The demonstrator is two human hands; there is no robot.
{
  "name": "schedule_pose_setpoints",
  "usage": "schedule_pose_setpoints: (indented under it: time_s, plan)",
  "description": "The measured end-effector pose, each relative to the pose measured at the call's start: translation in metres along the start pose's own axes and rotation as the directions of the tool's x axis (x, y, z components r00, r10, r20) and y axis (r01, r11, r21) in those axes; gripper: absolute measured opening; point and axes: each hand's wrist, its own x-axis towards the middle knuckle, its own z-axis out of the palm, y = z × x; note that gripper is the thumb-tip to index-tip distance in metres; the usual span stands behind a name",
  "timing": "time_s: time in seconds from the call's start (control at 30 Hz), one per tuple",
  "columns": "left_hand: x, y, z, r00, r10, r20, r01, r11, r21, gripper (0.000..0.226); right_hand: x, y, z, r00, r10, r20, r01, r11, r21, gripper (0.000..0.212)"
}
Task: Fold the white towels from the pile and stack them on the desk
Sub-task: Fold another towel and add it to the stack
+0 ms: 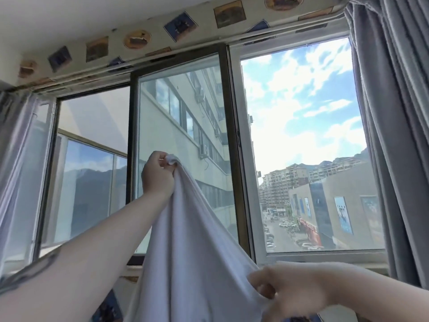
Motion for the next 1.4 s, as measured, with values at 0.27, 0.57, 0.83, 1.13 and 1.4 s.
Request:
schedule_pose_setpoints:
  time_s: [0.27, 0.57, 0.83, 1.13, 1.4]
  plan:
    - [0.017, -0.032, -0.043, 0.992, -0.081, -0.095, 0.087, 0.995, 0.054, 0.006, 0.002, -0.001, -0.038, 0.987, -0.018, -0.157, 0.029, 0.997, 0.065, 0.015]
    - [0.021, -0.052, -0.086, 0.971, -0.202, 0.125, 0.192, 0.977, 0.091, 0.005, 0.002, 0.031, -0.128, 0.915, 0.004, -0.403, -0.192, 0.885, -0.425, 0.019]
    - [0.026, -0.042, -0.094, 0.919, -0.252, 0.302, 0.178, 0.951, 0.251, 0.015, 0.000, 0.034, -0.162, 0.902, 0.138, -0.410, -0.195, 0.975, -0.102, 0.017]
    - [0.014, -0.051, -0.090, 0.860, -0.365, 0.355, 0.310, 0.929, 0.203, 0.006, -0.018, 0.032, -0.162, 0.889, 0.066, -0.452, 0.073, 0.956, 0.284, 0.032]
    - [0.013, -0.044, -0.097, 0.804, -0.337, 0.490, 0.370, 0.929, 0.031, 0.008, -0.024, 0.051, -0.164, 0.745, 0.063, -0.664, -0.046, 0.998, 0.042, 0.030]
